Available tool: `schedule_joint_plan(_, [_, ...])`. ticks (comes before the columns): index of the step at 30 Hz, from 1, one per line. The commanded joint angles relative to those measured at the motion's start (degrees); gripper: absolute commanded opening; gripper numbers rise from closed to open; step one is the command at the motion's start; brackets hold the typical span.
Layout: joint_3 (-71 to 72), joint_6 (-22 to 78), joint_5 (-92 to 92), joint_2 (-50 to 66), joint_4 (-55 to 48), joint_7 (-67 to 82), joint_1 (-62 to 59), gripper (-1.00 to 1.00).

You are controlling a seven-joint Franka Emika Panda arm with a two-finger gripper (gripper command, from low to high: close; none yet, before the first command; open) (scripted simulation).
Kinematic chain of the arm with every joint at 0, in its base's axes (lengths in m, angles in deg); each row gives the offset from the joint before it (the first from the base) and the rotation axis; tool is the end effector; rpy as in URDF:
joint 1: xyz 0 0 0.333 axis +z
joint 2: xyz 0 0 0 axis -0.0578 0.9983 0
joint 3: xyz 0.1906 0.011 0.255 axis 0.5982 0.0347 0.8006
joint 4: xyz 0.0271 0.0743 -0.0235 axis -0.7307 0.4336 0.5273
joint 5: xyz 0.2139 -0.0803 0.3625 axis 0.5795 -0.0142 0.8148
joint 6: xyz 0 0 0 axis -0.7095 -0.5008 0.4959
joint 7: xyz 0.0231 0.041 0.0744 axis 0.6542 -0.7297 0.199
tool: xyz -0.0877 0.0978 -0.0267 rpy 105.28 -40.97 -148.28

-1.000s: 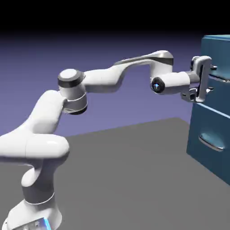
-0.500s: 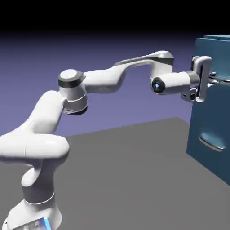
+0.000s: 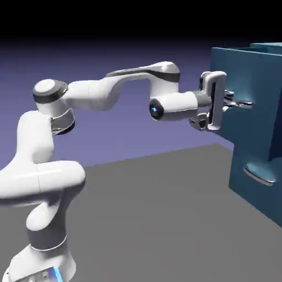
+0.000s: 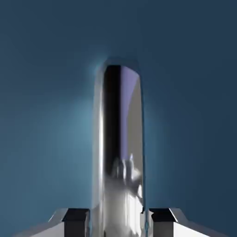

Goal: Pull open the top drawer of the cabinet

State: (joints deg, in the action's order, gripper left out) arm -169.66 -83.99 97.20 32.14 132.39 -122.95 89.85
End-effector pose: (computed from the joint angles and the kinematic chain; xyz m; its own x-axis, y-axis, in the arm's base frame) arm 0.5680 -0.0065 0.5070 0.0017 -0.7071 -0.7071 0.0003 0.7071 -0.7071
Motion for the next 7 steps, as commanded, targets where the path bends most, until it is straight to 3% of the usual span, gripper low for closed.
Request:
schedule_joint_plan(1, [-1.0,0.3,-0.5,0.3,2.1,0.0,1.9,-1.00])
schedule_joint_plan(4, [-3.5,0.9,-1.6,1.2,6.8,0.0,6.4,-1.00])
schedule_joint_plan(5, [-3.5,0.9,-1.6,1.2,6.8,0.0,6.4,1.00])
schedule_joint_plan(7, [-4.7,0.9,-2.3,1.7,8.8,0.0,8.4,1.00])
